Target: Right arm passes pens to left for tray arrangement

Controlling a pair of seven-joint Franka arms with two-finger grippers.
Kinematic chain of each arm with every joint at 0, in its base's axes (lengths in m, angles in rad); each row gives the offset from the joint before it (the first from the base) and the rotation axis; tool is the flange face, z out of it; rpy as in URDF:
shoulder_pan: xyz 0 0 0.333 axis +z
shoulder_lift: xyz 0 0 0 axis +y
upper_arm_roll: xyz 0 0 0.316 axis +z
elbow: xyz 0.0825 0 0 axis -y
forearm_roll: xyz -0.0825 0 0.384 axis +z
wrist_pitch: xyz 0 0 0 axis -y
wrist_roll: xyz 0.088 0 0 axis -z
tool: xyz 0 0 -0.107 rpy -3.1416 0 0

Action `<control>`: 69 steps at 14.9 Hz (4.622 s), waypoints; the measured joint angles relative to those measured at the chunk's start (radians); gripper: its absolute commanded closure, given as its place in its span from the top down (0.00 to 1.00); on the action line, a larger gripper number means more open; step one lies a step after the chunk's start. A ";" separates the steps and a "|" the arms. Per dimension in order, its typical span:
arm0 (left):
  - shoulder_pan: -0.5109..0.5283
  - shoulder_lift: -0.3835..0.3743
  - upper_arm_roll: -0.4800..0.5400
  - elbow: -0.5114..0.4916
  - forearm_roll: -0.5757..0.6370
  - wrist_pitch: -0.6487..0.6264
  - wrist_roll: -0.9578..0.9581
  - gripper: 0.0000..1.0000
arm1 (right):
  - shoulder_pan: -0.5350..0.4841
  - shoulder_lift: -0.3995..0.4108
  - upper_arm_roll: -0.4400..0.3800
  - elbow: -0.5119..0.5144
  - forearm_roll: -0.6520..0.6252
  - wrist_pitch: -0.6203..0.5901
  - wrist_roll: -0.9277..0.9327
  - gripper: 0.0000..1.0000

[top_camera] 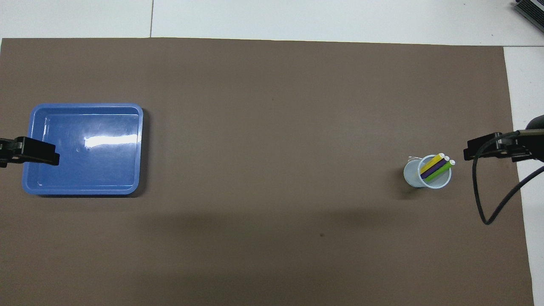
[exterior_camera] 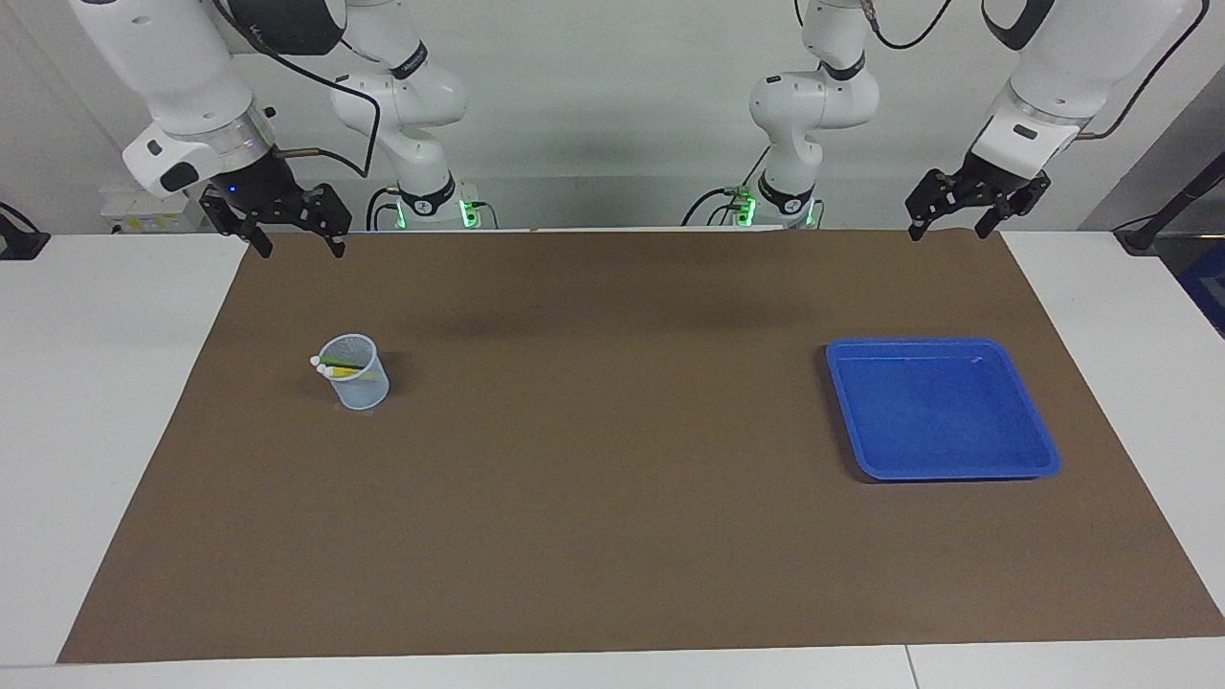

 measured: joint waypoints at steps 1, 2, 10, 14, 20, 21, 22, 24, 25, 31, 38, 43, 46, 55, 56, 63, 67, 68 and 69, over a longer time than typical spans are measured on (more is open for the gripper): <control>0.000 0.000 0.000 0.000 0.000 0.000 0.000 1.00 | 0.000 0.000 0.000 -0.001 0.014 -0.003 0.000 1.00; 0.000 0.000 0.000 0.000 0.000 0.000 0.000 1.00 | 0.000 0.000 0.000 -0.002 0.022 -0.009 0.000 1.00; -0.001 0.000 0.000 0.000 0.000 0.001 0.000 1.00 | 0.059 -0.014 0.004 -0.091 0.032 -0.012 -0.307 1.00; -0.001 0.000 0.000 0.000 0.000 0.002 0.000 1.00 | 0.061 -0.013 0.000 -0.173 0.031 0.090 -0.602 1.00; -0.001 0.000 0.000 0.001 0.000 0.004 0.000 1.00 | 0.052 0.038 -0.005 -0.257 -0.024 0.302 -1.074 1.00; -0.001 -0.001 0.000 0.001 0.000 0.005 0.000 1.00 | 0.051 0.059 -0.005 -0.266 -0.029 0.337 -1.146 1.00; -0.001 -0.001 0.000 0.001 0.000 0.006 0.000 1.00 | 0.049 0.082 -0.005 -0.274 -0.032 0.365 -1.204 1.00; -0.001 -0.001 0.000 0.001 0.000 0.008 0.000 1.00 | 0.046 0.120 -0.006 -0.287 -0.036 0.420 -1.311 1.00; -0.001 -0.001 0.000 0.001 0.000 0.011 0.000 1.00 | 0.043 0.133 -0.006 -0.293 -0.038 0.440 -1.353 1.00; -0.002 -0.001 -0.003 -0.001 -0.101 0.028 -0.099 1.00 | 0.017 0.146 -0.006 -0.326 -0.054 0.472 -1.431 0.88; -0.055 -0.046 -0.004 -0.125 -0.345 0.181 -0.472 1.00 | -0.034 0.150 -0.007 -0.382 -0.055 0.533 -1.451 0.76; -0.137 -0.097 -0.007 -0.232 -0.469 0.313 -0.750 1.00 | -0.034 0.150 -0.007 -0.397 -0.055 0.541 -1.451 0.63; -0.144 -0.129 -0.006 -0.303 -0.596 0.404 -0.835 1.00 | -0.034 0.150 -0.007 -0.400 -0.055 0.542 -1.451 0.63; -0.198 -0.221 -0.095 -0.481 -0.698 0.621 -1.085 0.97 | -0.057 0.150 -0.007 -0.405 -0.055 0.542 -1.452 0.53; -0.198 -0.222 -0.096 -0.481 -0.698 0.621 -1.092 0.97 | -0.057 0.150 -0.007 -0.405 -0.055 0.542 -1.452 0.45; -0.198 -0.222 -0.096 -0.487 -0.715 0.621 -1.204 0.93 | -0.057 0.142 -0.007 -0.396 -0.055 0.515 -1.446 0.00; -0.198 -0.222 -0.096 -0.489 -0.719 0.599 -1.235 0.93 | -0.053 0.137 -0.003 -0.379 -0.054 0.467 -1.416 0.00; -0.198 -0.222 -0.095 -0.489 -0.720 0.579 -1.237 0.93 | -0.052 0.137 -0.002 -0.369 -0.053 0.449 -1.404 0.00; -0.198 -0.223 -0.094 -0.489 -0.720 0.567 -1.238 0.93 | -0.051 0.136 -0.002 -0.354 -0.053 0.424 -1.391 0.00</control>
